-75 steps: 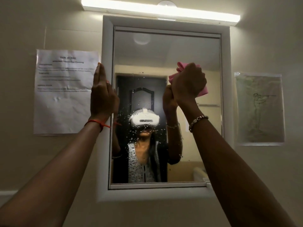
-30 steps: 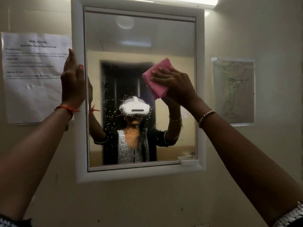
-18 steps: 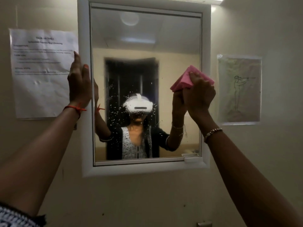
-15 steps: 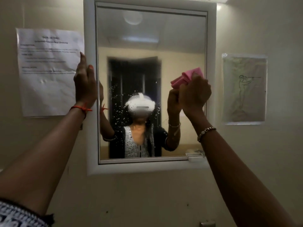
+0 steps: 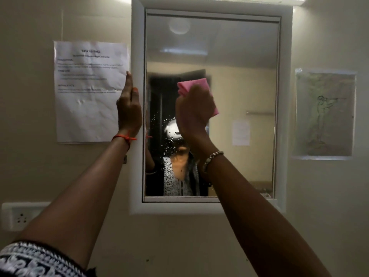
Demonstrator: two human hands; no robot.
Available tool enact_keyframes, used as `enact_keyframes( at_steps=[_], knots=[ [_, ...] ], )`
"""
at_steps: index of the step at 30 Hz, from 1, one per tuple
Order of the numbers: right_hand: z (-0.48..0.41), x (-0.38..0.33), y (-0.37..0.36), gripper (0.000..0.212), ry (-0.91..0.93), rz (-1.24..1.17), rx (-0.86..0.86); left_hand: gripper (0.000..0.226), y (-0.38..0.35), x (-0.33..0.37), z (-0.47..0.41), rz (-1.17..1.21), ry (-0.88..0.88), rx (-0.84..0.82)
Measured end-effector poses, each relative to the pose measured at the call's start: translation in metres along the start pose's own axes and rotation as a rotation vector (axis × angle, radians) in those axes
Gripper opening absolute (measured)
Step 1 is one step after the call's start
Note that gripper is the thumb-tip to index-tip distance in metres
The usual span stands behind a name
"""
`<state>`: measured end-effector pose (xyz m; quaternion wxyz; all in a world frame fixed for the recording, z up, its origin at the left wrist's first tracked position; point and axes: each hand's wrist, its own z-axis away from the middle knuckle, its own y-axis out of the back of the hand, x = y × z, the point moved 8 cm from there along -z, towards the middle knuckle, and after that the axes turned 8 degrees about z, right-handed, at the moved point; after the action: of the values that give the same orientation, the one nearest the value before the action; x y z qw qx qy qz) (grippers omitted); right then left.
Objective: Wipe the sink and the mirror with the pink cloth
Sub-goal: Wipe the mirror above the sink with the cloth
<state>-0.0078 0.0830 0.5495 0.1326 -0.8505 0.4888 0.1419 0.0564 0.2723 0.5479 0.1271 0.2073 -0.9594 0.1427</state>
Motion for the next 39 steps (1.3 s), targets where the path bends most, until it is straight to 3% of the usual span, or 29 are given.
enact_keyframes(
  at_steps=[3, 8, 16, 20, 25, 29, 34, 39],
  knots=[
    [0.007, -0.025, -0.003, 0.005, 0.061, -0.069, 0.043, 0.044, 0.002, -0.002, 0.0, 0.038, 0.038, 0.006],
    [0.024, -0.058, -0.028, 0.011, 0.313, -0.048, -0.122, 0.046, 0.002, -0.013, -0.004, 0.164, 0.098, -0.1],
    [0.074, -0.05, -0.07, 0.052, 0.771, 0.413, -0.427, 0.042, 0.002, -0.025, -0.005, 0.476, 0.293, -0.184],
    [0.088, -0.03, -0.082, 0.051, 0.959, 0.595, -0.357, 0.043, 0.005, -0.02, -0.004, 0.446, 0.3, -0.141],
    [0.088, 0.001, -0.07, 0.05, 1.197, 0.645, -0.288, 0.046, -0.003, -0.008, 0.004, 0.14, 0.147, -0.089],
    [0.075, 0.029, -0.049, 0.055, 1.224, 0.576, -0.293, 0.049, -0.004, -0.008, 0.013, -0.034, 0.075, -0.083],
    [0.05, 0.075, -0.014, 0.04, 1.155, 0.567, -0.235, 0.051, -0.003, -0.006, 0.02, -0.111, 0.034, -0.053],
    [0.027, 0.117, 0.015, 0.056, 0.996, 0.571, -0.239, 0.051, -0.002, -0.003, 0.025, -0.144, 0.02, -0.05]
  ],
)
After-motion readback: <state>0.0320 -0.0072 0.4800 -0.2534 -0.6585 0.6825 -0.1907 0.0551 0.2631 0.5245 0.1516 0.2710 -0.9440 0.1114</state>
